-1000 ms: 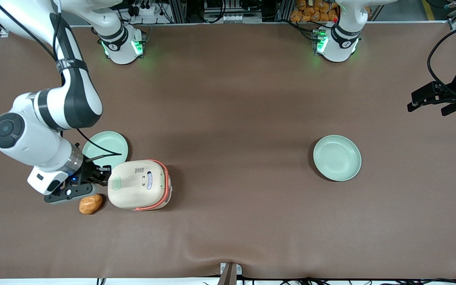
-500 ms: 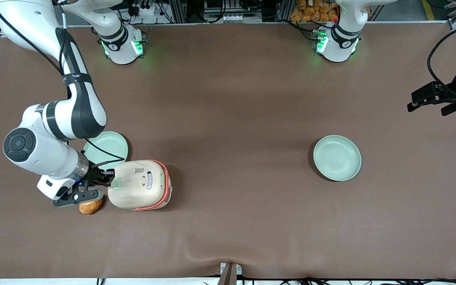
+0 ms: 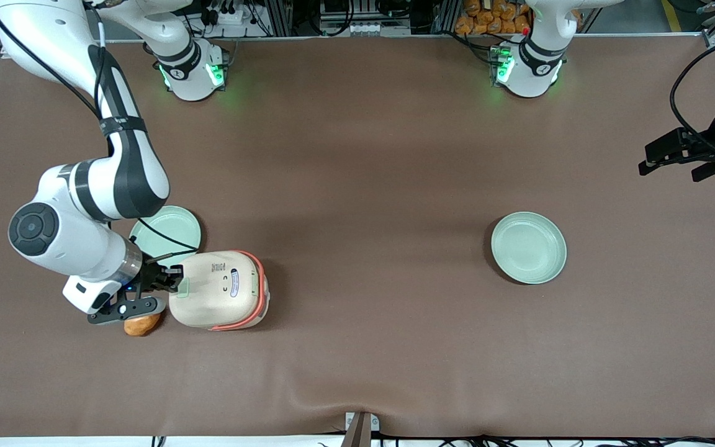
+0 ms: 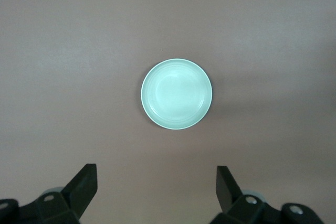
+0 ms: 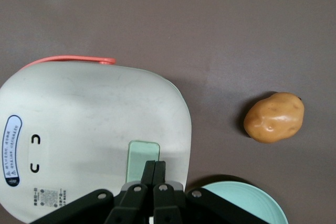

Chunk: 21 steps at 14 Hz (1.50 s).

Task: Press rice cooker button with right arm
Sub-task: 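Press down on the green button with the right gripper fingertips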

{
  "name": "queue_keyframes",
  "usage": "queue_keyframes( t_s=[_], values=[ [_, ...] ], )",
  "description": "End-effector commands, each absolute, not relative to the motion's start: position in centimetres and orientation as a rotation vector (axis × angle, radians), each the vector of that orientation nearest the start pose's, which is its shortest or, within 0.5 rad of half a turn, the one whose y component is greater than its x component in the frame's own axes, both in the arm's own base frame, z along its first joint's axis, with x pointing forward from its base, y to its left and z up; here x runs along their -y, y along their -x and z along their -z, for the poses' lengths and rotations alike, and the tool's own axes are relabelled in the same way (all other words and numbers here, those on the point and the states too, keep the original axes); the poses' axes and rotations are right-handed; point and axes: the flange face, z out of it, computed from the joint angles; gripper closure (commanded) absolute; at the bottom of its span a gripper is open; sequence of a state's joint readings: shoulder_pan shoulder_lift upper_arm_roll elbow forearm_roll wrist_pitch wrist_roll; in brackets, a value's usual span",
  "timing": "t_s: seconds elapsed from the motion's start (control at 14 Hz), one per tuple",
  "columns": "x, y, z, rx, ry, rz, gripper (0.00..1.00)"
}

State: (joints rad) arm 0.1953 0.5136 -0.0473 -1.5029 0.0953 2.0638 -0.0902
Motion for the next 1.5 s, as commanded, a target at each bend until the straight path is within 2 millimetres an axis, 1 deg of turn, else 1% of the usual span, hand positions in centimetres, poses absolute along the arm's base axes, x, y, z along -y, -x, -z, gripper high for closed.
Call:
queue_keyframes(
  t_s=[0.0, 0.43, 0.57, 0.79, 0.93, 1.43],
  values=[
    [-11.7, -69.6, -36.3, 0.296, 3.044, 0.058, 1.0],
    [-12.2, -69.6, -36.1, 0.291, 3.022, 0.054, 1.0],
    [-12.1, -69.6, -35.3, 0.292, 3.023, 0.041, 1.0],
    [-12.4, -69.6, -35.2, 0.3, 3.024, 0.038, 1.0],
    [-12.3, -69.6, -34.3, 0.303, 3.028, 0.02, 1.0],
    [-12.4, -69.6, -32.9, 0.312, 3.036, -0.003, 1.0]
  ],
)
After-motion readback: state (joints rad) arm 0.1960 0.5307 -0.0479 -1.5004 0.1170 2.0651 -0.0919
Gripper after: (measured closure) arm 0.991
